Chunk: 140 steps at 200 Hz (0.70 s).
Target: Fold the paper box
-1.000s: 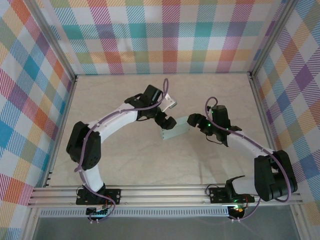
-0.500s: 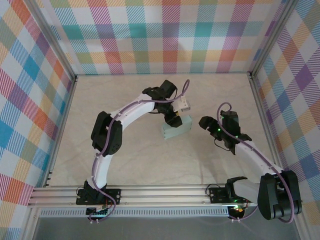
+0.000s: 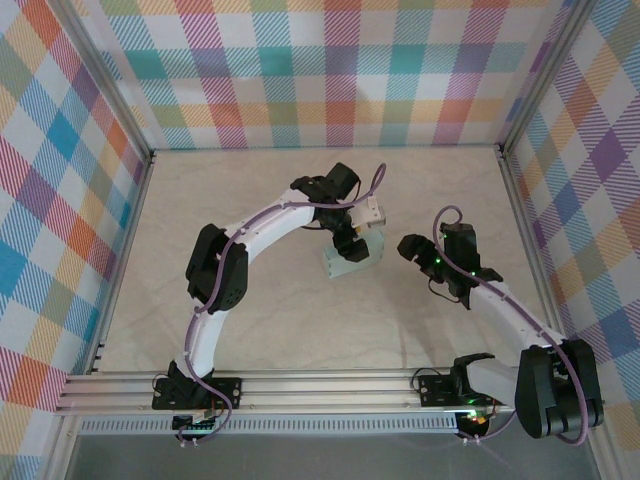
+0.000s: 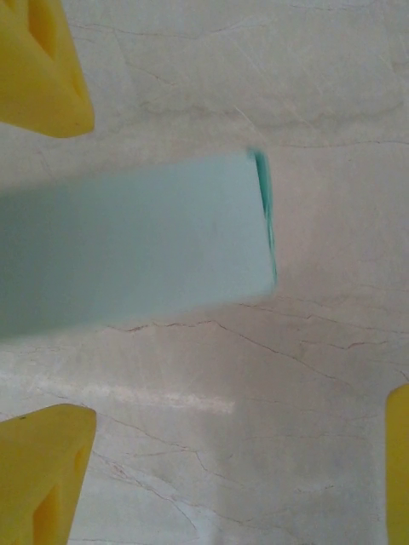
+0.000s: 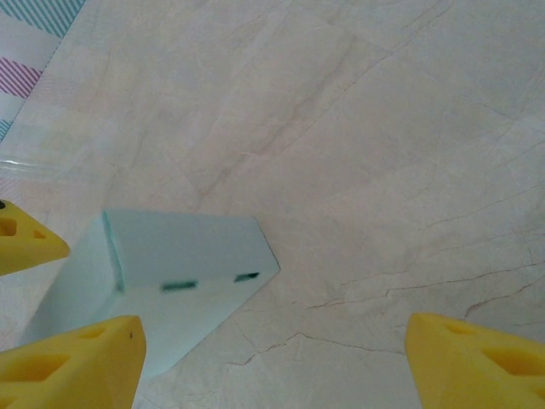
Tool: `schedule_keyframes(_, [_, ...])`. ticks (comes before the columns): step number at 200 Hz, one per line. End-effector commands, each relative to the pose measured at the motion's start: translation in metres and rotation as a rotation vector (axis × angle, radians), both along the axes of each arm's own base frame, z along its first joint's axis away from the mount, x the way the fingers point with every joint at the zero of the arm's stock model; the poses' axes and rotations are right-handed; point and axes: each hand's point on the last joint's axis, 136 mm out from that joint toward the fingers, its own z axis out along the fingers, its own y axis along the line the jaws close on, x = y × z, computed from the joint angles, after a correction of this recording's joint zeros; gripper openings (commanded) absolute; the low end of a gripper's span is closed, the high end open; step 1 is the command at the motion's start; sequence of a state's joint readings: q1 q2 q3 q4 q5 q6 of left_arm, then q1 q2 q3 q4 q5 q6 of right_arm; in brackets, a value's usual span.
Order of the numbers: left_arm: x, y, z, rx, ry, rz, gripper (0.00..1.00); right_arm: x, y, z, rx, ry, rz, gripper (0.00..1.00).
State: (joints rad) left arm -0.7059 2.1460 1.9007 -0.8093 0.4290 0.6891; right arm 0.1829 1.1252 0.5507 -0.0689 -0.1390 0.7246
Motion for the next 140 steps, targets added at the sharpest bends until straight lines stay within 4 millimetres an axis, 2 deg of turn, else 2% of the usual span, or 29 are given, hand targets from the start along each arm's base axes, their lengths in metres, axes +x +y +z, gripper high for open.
schedule_keyframes(1, [-0.01, -0.005, -0.002, 0.008, 0.001, -0.015, 0.79, 0.001, 0.0, -0.003, 0.003, -0.001, 0.005, 0.8])
schedule_keyframes(22, [-0.015, -0.005, -0.018, 0.055, 0.033, -0.017, 0.65, 0.001, -0.001, -0.003, -0.002, 0.0, 0.006, 0.79])
schedule_keyframes(50, [-0.021, -0.007, -0.019, 0.053, 0.048, -0.024, 0.52, 0.0, -0.002, -0.004, -0.01, 0.003, 0.002, 0.79])
schedule_keyframes(76, [-0.019, -0.003, -0.021, 0.072, 0.029, -0.022, 0.42, 0.0, -0.002, -0.004, -0.01, 0.002, 0.002, 0.79])
schedule_keyframes(112, [-0.014, -0.002, -0.017, 0.081, -0.017, -0.009, 0.39, 0.001, -0.002, -0.004, -0.011, 0.001, -0.001, 0.79])
schedule_keyframes(140, [0.006, 0.008, -0.011, 0.141, -0.206, 0.047, 0.39, 0.0, -0.003, -0.005, -0.013, 0.003, -0.003, 0.79])
